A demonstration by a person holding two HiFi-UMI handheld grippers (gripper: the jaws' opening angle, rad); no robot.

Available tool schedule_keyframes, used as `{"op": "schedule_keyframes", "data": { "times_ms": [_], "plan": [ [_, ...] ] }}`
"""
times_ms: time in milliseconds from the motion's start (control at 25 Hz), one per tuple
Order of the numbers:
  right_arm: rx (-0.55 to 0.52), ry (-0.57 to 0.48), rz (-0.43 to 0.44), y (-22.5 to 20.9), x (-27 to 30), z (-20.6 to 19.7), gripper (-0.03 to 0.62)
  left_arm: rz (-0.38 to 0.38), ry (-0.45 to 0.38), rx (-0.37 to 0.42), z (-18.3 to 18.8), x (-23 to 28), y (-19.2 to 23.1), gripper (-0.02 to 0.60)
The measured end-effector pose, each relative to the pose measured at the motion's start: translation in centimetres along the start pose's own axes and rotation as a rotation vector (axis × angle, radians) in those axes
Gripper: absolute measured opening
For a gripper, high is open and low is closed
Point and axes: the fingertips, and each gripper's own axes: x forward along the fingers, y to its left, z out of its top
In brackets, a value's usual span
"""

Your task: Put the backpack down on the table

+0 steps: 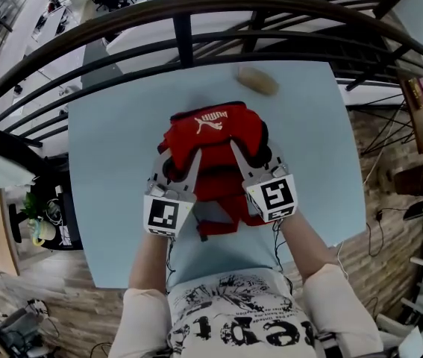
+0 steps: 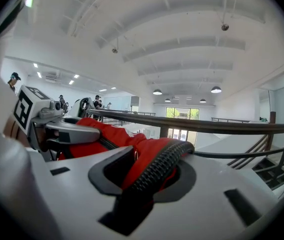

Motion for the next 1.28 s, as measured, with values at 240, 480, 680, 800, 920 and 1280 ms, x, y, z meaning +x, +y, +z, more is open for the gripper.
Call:
{"op": "schedule_keyframes", "data": {
  "times_ms": [240,480,680,800,920,1280],
  "plan": [
    [0.053,0.008,-0.006,0.3,-0.9,-2.5,0.110,0.000,0.023,-0.030,-1.8,-0.7,-1.1,0.077],
    [0.091,0.046,-0.014,1.2,-2.2,-5.0,0.115,0.025,0.008,-0.050,-4.3,-1.6,-2.2,0.080],
    [0.109,0.072,0.005,2.4,-3.9,-6.6,0.120,0.047,0.019,-0.085,-6.2,-3.1,-3.4,0.080],
    [0.115,0.083,0.020,2.8,-4.8,-7.6,0.124,0.060,0.041,-0.129,-7.2,-3.7,-4.4,0.080],
    [0.127,0.097,0.037,3.3,-5.8,-8.8,0.131,0.071,0.075,-0.174,-8.4,-4.5,-5.6,0.080],
    [0.135,0.125,0.059,5.3,-9.1,-12.4,0.162,0.118,0.099,-0.252,-11.9,-7.3,-8.5,0.093]
  ]
}}
